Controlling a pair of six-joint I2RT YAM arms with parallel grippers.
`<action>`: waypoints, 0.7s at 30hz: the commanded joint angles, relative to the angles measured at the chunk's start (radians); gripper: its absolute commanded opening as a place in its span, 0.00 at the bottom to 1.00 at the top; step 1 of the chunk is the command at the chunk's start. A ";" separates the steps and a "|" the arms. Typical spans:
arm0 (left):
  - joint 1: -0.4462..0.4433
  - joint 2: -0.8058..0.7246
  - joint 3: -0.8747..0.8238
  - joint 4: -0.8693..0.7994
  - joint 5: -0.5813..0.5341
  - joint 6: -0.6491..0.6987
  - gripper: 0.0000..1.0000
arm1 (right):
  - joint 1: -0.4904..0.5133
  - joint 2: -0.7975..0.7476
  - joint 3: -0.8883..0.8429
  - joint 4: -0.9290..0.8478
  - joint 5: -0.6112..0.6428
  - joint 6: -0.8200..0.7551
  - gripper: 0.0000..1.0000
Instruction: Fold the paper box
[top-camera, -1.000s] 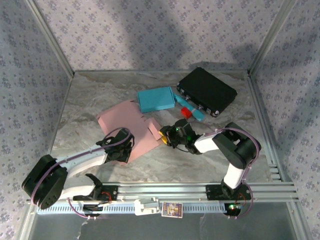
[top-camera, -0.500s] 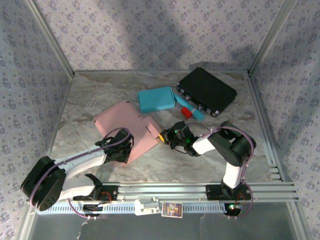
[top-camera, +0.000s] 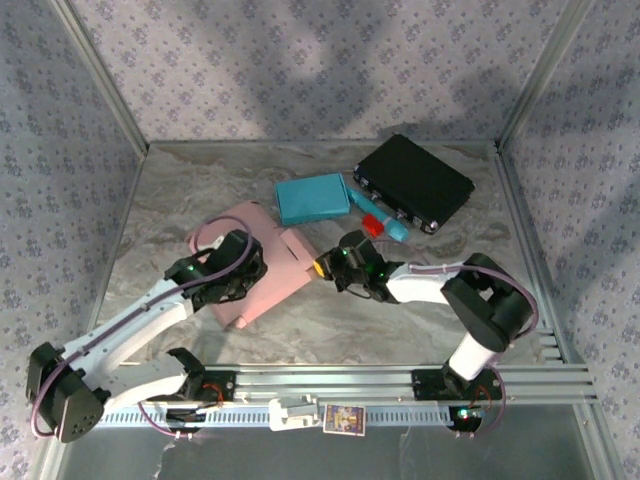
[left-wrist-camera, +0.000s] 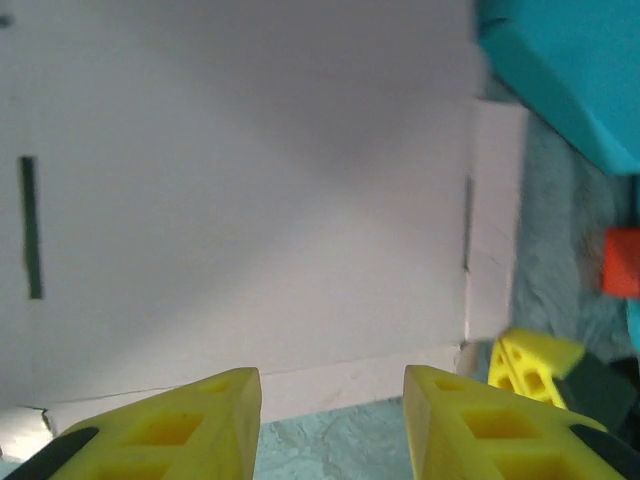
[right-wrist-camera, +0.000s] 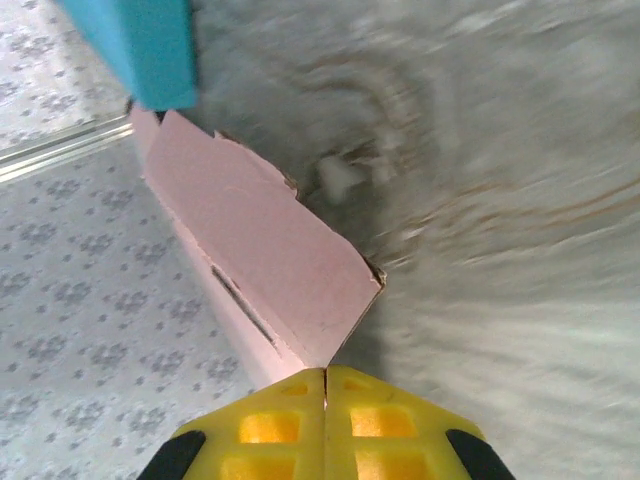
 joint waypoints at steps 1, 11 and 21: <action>-0.056 -0.005 0.074 -0.191 -0.093 0.393 0.43 | -0.001 -0.042 0.093 -0.192 -0.003 0.053 0.00; -0.391 -0.034 0.100 -0.123 -0.383 0.899 0.49 | -0.060 -0.020 0.342 -0.370 -0.032 0.082 0.00; -0.439 0.088 0.064 -0.150 -0.701 0.913 0.65 | -0.098 -0.003 0.512 -0.525 -0.076 0.074 0.00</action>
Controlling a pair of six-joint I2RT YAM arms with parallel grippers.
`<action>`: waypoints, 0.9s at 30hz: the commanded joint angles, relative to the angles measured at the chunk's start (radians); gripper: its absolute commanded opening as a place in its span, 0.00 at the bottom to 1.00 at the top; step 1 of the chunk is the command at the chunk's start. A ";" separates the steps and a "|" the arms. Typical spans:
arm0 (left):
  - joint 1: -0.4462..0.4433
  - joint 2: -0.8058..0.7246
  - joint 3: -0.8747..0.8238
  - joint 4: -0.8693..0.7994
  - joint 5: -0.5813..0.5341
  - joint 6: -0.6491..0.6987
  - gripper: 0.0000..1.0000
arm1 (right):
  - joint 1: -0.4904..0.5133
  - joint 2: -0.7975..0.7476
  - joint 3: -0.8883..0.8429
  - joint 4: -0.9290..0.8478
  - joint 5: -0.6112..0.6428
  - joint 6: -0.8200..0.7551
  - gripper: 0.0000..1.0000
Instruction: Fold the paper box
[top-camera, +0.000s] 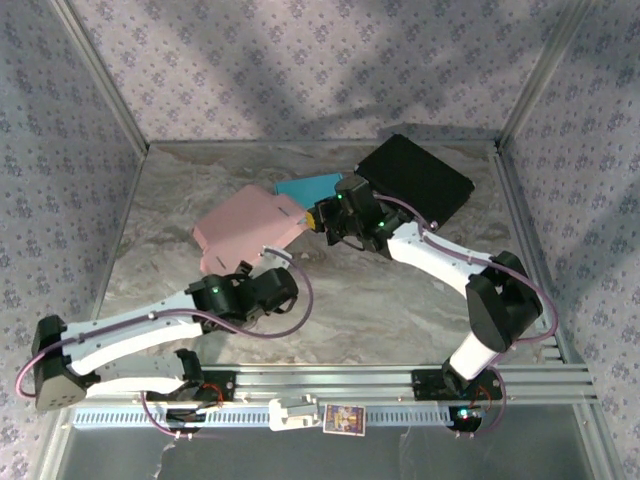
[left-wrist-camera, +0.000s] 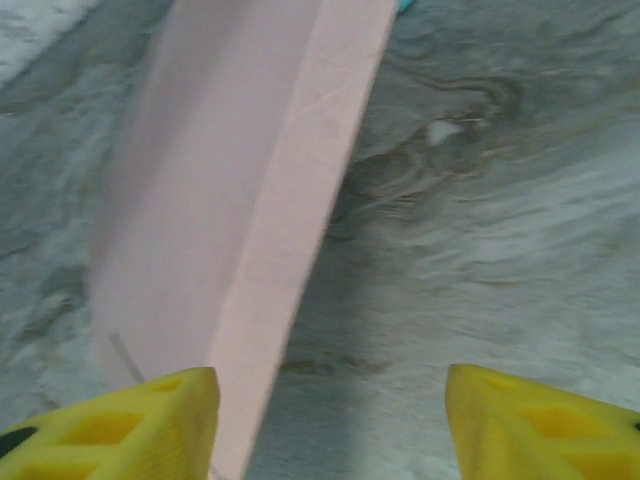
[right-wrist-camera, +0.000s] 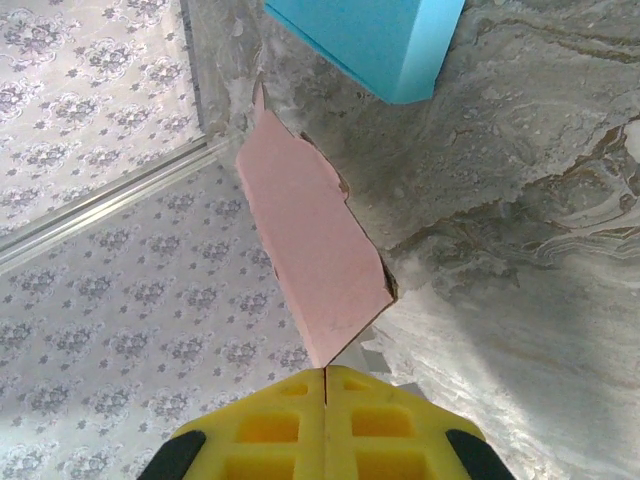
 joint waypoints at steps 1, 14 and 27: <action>0.001 0.037 0.008 -0.042 -0.195 0.030 0.65 | -0.010 0.008 0.054 -0.101 -0.026 0.006 0.00; 0.117 0.029 -0.031 0.051 -0.124 0.117 0.53 | -0.032 0.007 0.078 -0.141 -0.059 0.027 0.00; 0.130 0.038 -0.040 0.128 0.013 0.166 0.68 | -0.045 0.006 0.112 -0.178 -0.064 0.043 0.00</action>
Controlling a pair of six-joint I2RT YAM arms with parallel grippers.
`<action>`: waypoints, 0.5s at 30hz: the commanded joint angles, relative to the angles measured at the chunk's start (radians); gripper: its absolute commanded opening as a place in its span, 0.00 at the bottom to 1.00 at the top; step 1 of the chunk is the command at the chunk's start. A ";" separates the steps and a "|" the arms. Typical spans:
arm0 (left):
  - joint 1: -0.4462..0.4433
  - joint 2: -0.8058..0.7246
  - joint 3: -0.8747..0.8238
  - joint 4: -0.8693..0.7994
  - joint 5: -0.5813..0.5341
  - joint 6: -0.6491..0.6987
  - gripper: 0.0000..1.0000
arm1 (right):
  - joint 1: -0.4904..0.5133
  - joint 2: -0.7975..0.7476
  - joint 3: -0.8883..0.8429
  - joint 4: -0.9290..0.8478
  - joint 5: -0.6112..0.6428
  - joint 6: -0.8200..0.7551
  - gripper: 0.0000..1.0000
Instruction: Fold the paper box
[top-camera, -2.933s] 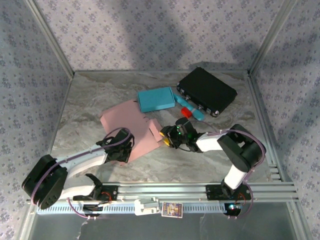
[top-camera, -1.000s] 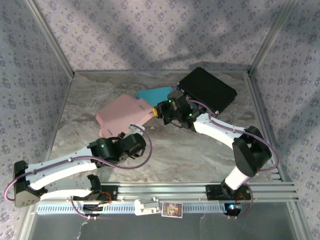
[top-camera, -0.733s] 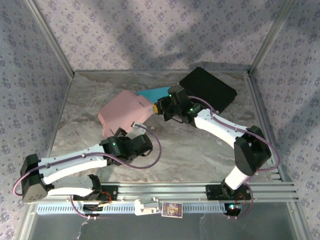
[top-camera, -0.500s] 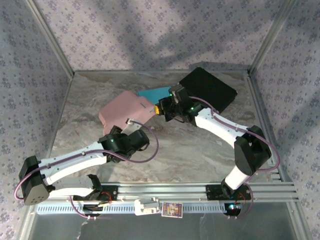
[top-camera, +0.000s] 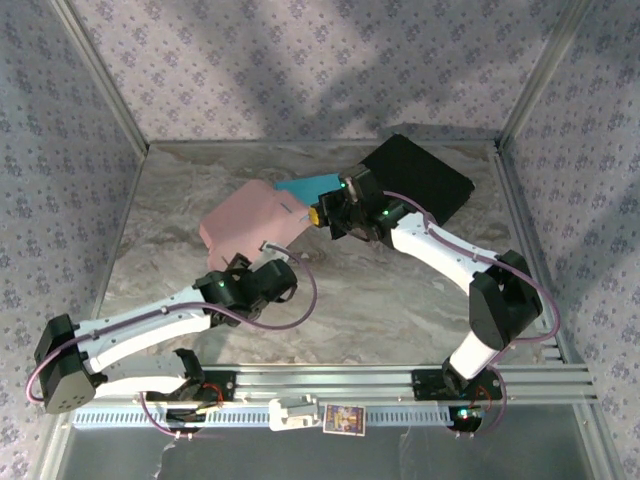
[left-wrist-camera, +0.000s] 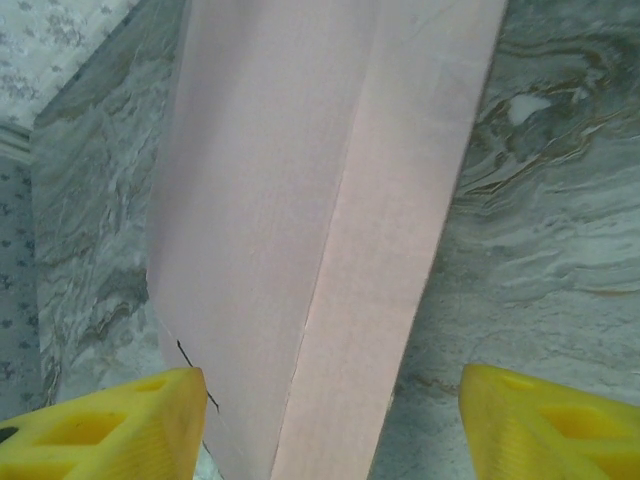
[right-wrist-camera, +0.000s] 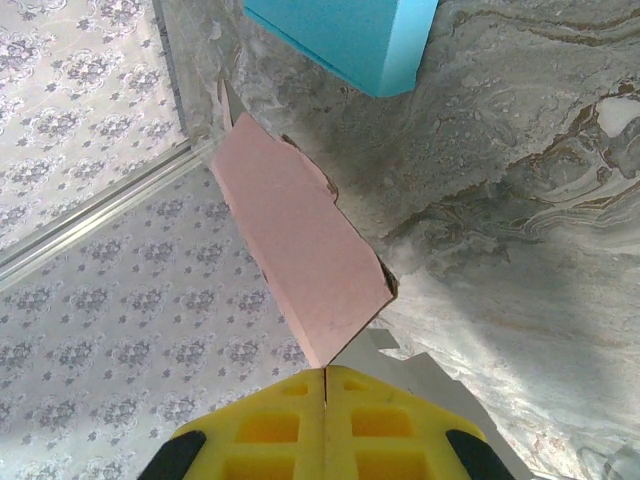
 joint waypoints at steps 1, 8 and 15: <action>0.011 0.008 0.025 0.039 0.028 0.029 0.73 | -0.010 -0.001 0.033 -0.043 -0.006 0.018 0.00; 0.096 0.089 0.056 -0.073 -0.062 -0.097 0.74 | -0.011 -0.010 0.031 -0.052 -0.011 0.025 0.00; 0.098 0.100 0.079 -0.059 -0.050 -0.037 0.48 | -0.011 -0.003 0.044 -0.055 -0.021 0.035 0.00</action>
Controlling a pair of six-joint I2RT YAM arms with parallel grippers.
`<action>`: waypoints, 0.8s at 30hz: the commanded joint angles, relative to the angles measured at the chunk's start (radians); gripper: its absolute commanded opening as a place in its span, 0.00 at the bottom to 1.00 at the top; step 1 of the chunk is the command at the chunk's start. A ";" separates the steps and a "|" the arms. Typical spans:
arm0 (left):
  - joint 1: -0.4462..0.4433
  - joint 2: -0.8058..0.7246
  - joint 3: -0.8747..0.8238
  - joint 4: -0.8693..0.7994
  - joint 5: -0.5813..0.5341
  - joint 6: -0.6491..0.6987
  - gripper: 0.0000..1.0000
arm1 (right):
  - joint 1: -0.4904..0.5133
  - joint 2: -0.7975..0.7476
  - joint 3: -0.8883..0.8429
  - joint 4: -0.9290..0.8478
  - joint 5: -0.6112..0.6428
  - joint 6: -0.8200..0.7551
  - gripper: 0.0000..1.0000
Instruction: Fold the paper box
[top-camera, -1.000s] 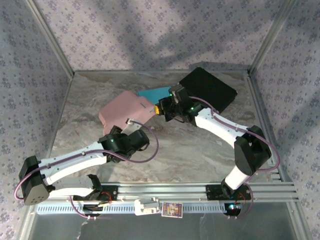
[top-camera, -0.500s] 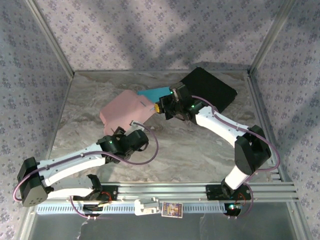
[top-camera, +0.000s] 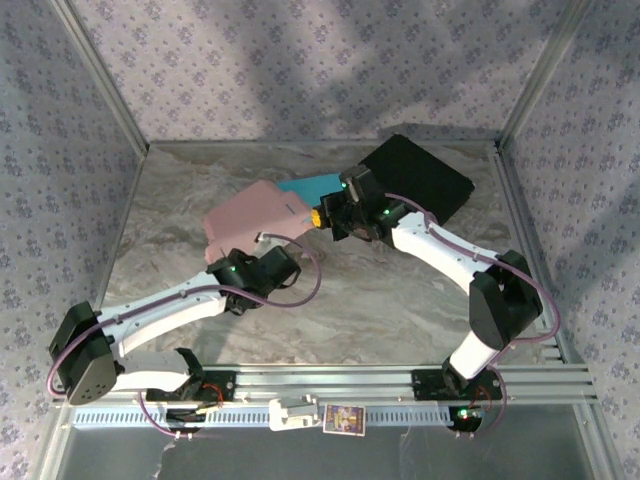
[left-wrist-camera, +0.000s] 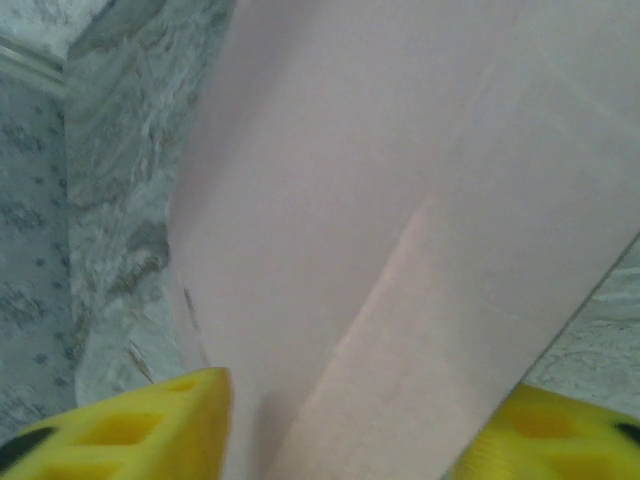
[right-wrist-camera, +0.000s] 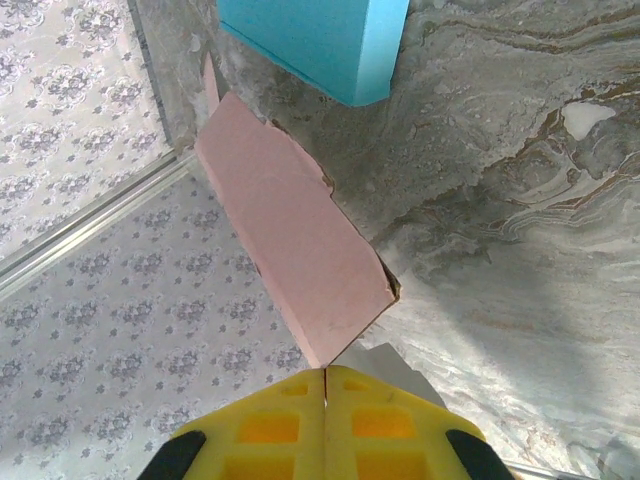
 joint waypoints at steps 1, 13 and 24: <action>-0.002 -0.018 0.038 -0.028 -0.018 0.016 0.40 | -0.004 -0.003 0.045 -0.022 -0.014 0.025 0.00; -0.014 -0.081 0.163 -0.185 -0.049 0.025 0.00 | -0.051 0.017 0.283 -0.128 -0.028 -0.268 0.44; 0.020 -0.281 0.354 -0.166 0.358 0.029 0.00 | -0.160 -0.185 0.387 -0.316 0.199 -0.660 0.57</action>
